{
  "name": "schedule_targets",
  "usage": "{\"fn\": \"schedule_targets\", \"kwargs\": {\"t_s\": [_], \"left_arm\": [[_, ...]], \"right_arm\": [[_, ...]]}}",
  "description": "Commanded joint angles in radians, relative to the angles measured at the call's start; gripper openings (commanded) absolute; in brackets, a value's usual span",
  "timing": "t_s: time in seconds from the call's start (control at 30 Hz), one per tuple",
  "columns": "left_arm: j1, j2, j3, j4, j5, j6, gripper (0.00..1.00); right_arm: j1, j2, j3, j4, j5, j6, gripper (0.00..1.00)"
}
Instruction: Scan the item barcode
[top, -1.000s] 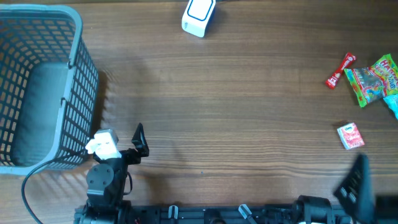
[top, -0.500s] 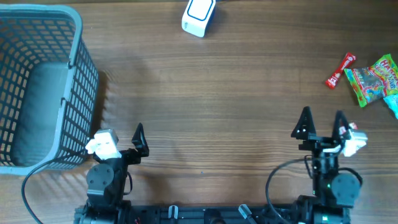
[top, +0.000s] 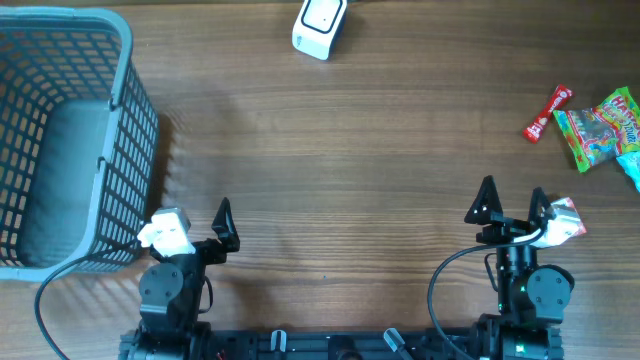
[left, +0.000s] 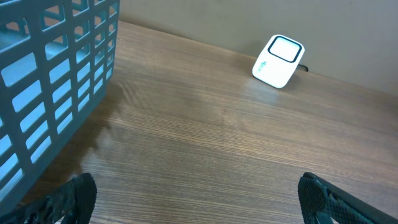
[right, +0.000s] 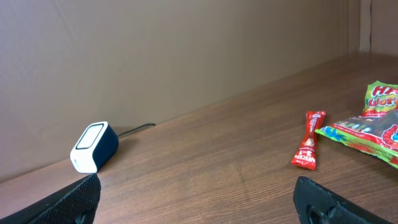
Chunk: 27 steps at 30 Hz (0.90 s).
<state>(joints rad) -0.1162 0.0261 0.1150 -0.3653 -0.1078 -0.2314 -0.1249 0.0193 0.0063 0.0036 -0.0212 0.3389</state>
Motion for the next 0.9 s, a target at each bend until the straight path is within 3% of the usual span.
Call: {"fn": "schedule_targets", "kwargs": {"t_s": [0.0,0.07,0.13,0.2,0.33,0.87], "left_arm": [[-0.004,-0.006,-0.005,0.004,-0.011,-0.007,1.0],[-0.004,-0.006,-0.009,0.042,-0.076,0.04,1.0],[0.011,-0.006,-0.079,0.24,-0.053,0.037,1.0],[0.037,-0.007,-0.104,0.295,-0.038,0.045,1.0],[0.108,-0.019,-0.109,0.291,0.071,0.196,1.0],[0.107,-0.02,-0.109,0.295,0.074,0.198,1.0]], "right_arm": [[0.003,-0.015,-0.001,0.002,0.014,-0.014,1.0],[0.003,-0.015,-0.001,0.002,0.014,-0.014,1.0],[0.003,-0.015,-0.001,0.002,0.014,-0.014,1.0],[0.003,-0.015,-0.001,0.002,0.014,-0.014,1.0],[0.003,-0.015,-0.001,0.002,0.014,-0.014,1.0],[0.003,-0.015,-0.001,0.002,0.014,-0.014,1.0]]}}
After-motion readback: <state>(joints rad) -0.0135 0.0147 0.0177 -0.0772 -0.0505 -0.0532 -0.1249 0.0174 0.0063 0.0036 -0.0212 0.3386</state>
